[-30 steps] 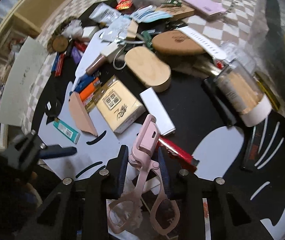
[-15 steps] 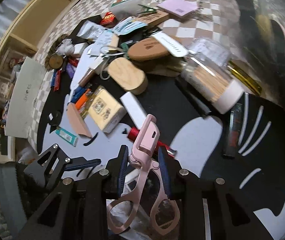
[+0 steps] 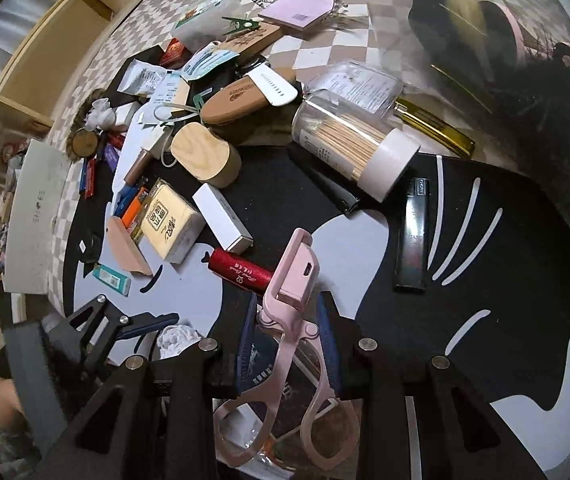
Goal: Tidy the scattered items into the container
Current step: 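Grasp the white yarn ball with the left tool while the right tool holds the eyelash curler, then lift the yarn ball with the left tool while the right tool lifts the eyelash curler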
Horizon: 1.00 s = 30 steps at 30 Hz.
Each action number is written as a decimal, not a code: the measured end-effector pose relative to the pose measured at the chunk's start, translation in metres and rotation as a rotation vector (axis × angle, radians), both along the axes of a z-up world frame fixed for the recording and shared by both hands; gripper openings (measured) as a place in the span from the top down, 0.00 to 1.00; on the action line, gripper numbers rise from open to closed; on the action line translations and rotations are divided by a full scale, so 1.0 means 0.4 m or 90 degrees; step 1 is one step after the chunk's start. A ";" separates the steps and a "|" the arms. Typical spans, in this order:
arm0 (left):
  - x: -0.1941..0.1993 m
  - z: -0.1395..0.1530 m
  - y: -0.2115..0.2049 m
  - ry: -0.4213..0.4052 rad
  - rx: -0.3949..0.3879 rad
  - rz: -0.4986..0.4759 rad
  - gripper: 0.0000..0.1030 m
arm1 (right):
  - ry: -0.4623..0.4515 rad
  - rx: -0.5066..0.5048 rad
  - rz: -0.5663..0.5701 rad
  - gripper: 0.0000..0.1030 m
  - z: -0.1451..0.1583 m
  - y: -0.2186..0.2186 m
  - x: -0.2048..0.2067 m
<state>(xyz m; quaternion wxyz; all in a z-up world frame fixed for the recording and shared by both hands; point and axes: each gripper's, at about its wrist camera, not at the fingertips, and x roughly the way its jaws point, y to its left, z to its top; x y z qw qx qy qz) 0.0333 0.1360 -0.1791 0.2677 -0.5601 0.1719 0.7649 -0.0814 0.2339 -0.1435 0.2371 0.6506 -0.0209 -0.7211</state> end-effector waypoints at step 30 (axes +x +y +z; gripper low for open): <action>-0.104 0.119 -0.072 0.065 0.029 0.123 0.26 | 0.036 -0.022 0.011 0.70 0.058 -0.030 0.004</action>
